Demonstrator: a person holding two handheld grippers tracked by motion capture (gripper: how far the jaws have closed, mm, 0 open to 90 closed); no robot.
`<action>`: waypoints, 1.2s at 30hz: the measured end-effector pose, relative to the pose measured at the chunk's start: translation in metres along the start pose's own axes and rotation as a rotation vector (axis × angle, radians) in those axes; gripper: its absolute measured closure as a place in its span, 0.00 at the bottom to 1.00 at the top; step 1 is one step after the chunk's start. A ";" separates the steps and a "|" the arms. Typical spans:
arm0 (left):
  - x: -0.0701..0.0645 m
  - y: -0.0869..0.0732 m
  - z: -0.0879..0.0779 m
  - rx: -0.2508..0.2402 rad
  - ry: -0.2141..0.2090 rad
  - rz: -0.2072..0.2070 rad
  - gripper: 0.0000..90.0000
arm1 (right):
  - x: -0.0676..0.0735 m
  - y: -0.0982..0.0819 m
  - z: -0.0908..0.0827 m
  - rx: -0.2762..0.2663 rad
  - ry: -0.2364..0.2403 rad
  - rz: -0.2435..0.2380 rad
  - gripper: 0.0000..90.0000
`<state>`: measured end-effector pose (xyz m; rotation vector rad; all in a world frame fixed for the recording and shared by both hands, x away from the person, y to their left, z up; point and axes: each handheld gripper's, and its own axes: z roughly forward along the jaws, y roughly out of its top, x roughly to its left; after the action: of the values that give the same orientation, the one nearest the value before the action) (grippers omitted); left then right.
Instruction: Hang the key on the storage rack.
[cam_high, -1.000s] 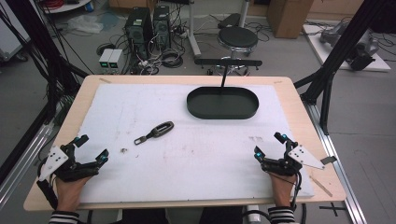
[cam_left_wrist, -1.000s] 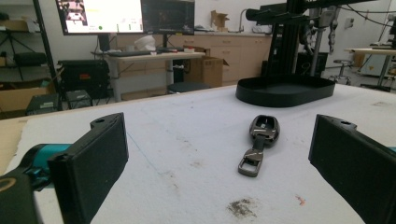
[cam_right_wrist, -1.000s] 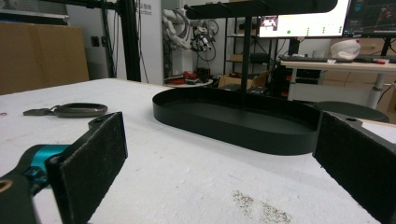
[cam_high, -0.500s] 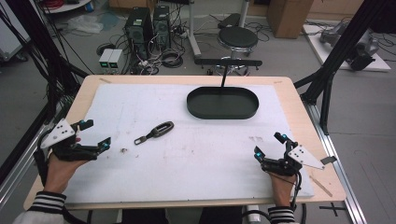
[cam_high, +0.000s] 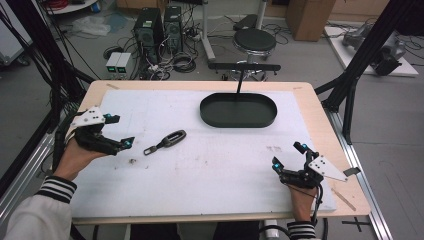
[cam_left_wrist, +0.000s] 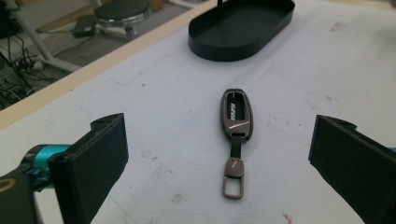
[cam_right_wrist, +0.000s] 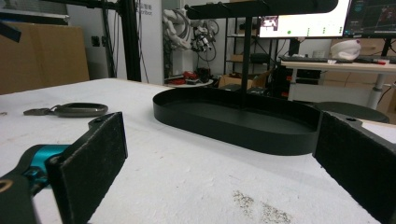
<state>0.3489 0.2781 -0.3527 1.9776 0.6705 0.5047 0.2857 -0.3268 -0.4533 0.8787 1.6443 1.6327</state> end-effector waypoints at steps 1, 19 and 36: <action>0.000 0.002 0.003 0.013 -0.004 0.005 0.06 | 0.000 0.000 0.000 0.000 0.000 0.000 0.02; 0.001 0.030 0.064 0.298 -0.072 0.141 0.06 | 0.000 0.000 0.000 0.000 0.000 0.005 0.02; -0.007 0.033 0.110 0.460 -0.096 0.160 0.06 | 0.000 0.000 0.000 0.000 0.001 0.004 0.02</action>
<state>0.4174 0.1877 -0.3744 2.4859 0.6079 0.3688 0.2859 -0.3272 -0.4534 0.8823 1.6440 1.6360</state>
